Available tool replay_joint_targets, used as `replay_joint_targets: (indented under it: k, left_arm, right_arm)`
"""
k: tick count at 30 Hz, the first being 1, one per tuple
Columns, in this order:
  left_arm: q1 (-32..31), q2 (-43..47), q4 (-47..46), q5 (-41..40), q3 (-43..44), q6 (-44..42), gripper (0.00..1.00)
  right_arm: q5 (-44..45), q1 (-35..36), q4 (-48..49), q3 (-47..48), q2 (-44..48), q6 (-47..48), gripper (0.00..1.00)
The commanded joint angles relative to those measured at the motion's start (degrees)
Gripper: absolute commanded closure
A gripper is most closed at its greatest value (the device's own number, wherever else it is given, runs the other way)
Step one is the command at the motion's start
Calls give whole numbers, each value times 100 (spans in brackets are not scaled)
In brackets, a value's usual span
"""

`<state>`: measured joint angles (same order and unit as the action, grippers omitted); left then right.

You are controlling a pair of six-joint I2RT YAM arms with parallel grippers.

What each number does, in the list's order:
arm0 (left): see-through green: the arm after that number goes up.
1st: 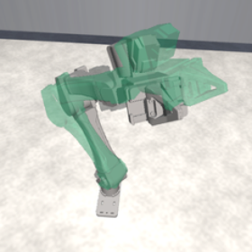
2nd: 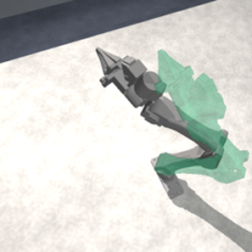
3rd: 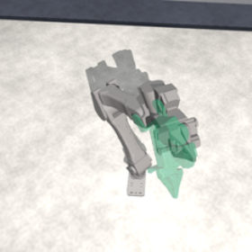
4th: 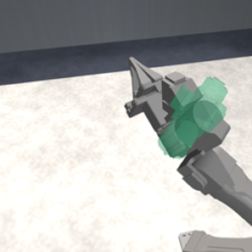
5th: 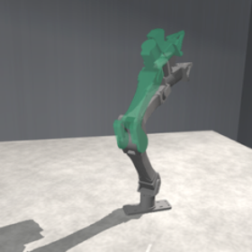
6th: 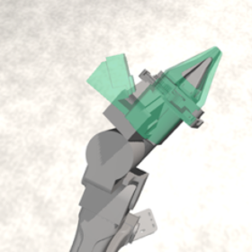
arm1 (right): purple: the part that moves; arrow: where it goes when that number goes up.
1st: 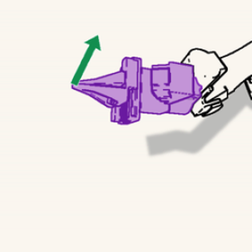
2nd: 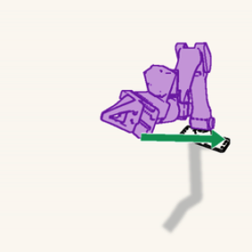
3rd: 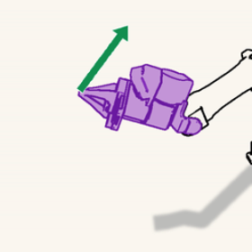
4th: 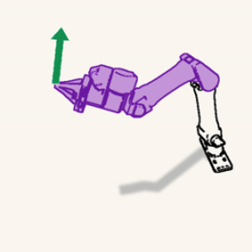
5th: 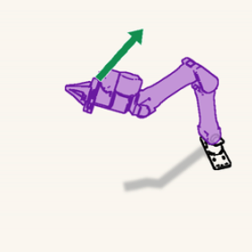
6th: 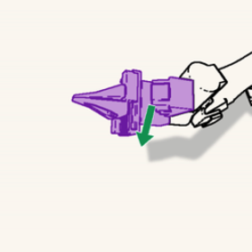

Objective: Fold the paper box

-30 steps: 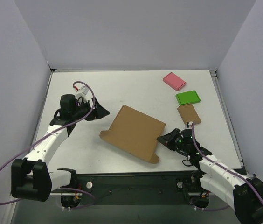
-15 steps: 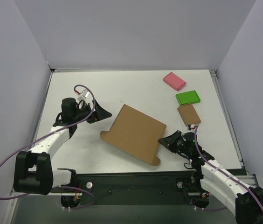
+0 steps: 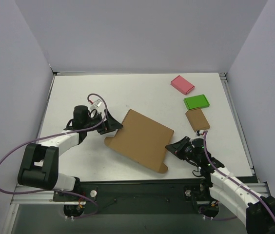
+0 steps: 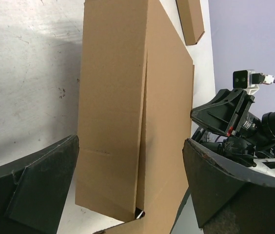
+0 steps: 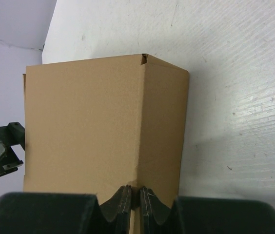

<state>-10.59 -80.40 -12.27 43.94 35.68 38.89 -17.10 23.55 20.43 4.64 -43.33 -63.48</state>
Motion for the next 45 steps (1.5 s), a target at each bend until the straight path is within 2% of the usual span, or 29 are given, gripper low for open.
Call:
replay_joint_targets:
  k: [1,11,15,18,19,21,22,24,27,28,30,31,32,33,34,36,40,45]
  left_arm:
    - [-118,-212,-416,-44,-35,57,3]
    - [-461,-626,-1049,413,-79,399,3]
    - [-505,-670,-1111,519,-96,487,17]
    - [-505,-722,-1111,580,-96,584,33]
    - [-505,-740,-1189,615,-96,628,41]
    - [-505,-793,-1260,703,-96,760,43]
    - [-505,-793,-1304,729,-88,795,45]
    - [-505,-784,-1313,765,-96,874,49]
    - [-497,-740,-1304,765,-105,1006,53]
    - [-488,-740,-1304,791,-97,1058,53]
    - [-479,-705,-1182,783,-62,1155,53]
    - [-444,-696,-1120,791,-53,1164,53]
    - [-435,-688,-1024,783,-26,1129,53]
    - [-409,-661,-823,782,26,1112,53]
    - [-391,-661,-699,774,53,1068,53]
    - [-312,-617,-305,756,123,919,53]
    - [-198,-556,453,765,351,541,53]
    - [-207,-380,594,791,325,505,53]
  right_arm:
    - [-4,-44,-496,-201,-17,222,100]
    - [-39,-44,-522,-192,53,328,100]
    - [32,-44,-776,-34,97,591,100]
    - [111,-35,-1084,150,184,898,100]
    - [119,-35,-1163,212,237,995,100]
    - [137,-35,-1234,273,264,1092,100]
    - [137,-35,-1286,300,290,1145,94]
    - [128,-26,-1339,432,308,1364,90]
    - [215,35,-1567,800,395,1856,64]
    - [294,88,-1820,966,465,2014,43]
    - [653,482,-2190,1483,562,2539,29]
    - [1169,727,-2514,1669,632,2725,22]
    - [1548,973,-2656,1845,659,2945,20]
    - [1909,1550,-2780,2212,659,3269,18]
    - [2574,1817,-3007,2381,590,3437,14]
    - [3061,2588,-3149,2716,440,3702,13]
    - [4117,3618,-3396,3462,-261,4308,2]
    - [4268,3736,-3221,3421,-799,4195,1]
